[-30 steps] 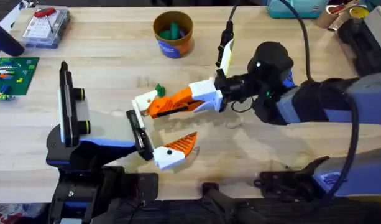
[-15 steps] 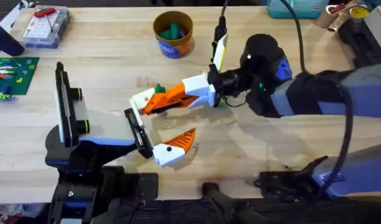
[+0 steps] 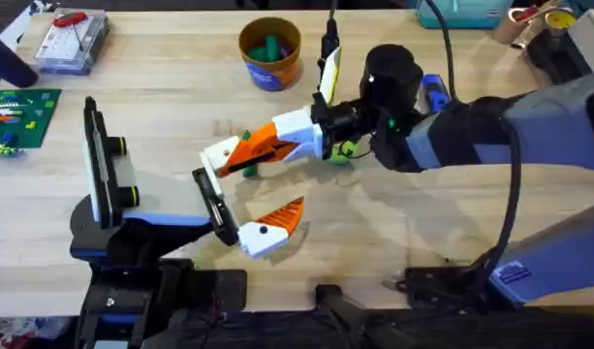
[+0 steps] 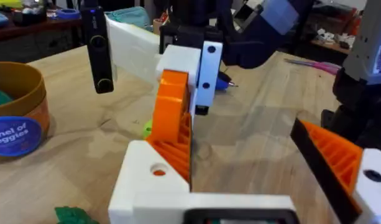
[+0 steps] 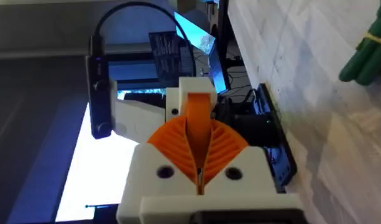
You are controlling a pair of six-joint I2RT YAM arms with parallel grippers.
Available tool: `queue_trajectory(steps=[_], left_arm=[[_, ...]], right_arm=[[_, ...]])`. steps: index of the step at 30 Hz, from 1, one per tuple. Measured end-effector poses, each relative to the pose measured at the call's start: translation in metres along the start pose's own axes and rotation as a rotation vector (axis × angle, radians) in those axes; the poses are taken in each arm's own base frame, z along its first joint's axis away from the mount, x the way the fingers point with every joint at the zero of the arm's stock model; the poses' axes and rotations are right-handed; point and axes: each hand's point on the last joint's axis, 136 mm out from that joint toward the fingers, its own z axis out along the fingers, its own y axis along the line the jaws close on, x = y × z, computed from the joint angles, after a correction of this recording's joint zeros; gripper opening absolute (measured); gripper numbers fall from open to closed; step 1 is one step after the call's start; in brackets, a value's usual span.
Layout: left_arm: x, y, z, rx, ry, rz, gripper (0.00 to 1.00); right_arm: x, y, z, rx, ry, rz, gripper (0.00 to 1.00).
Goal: Pick up the gripper from the table and insert it into the empty holder that is missing its gripper. Then pick up a screw, insert it into the mounting hole, and use the screwdriver to tighten it. Finally, clean up the table by picking up the vegetable and placing it into the bucket.
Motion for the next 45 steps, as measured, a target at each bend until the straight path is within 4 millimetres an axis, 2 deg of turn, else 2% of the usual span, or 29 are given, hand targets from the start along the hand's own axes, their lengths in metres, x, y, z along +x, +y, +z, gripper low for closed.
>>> queue_trajectory(steps=[45], left_arm=[[-0.0001,0.0007,-0.0002,-0.003,0.0,0.0,0.987]], right_arm=[[-0.0063,0.0009,0.0036,-0.002,0.075,-0.002,0.011]])
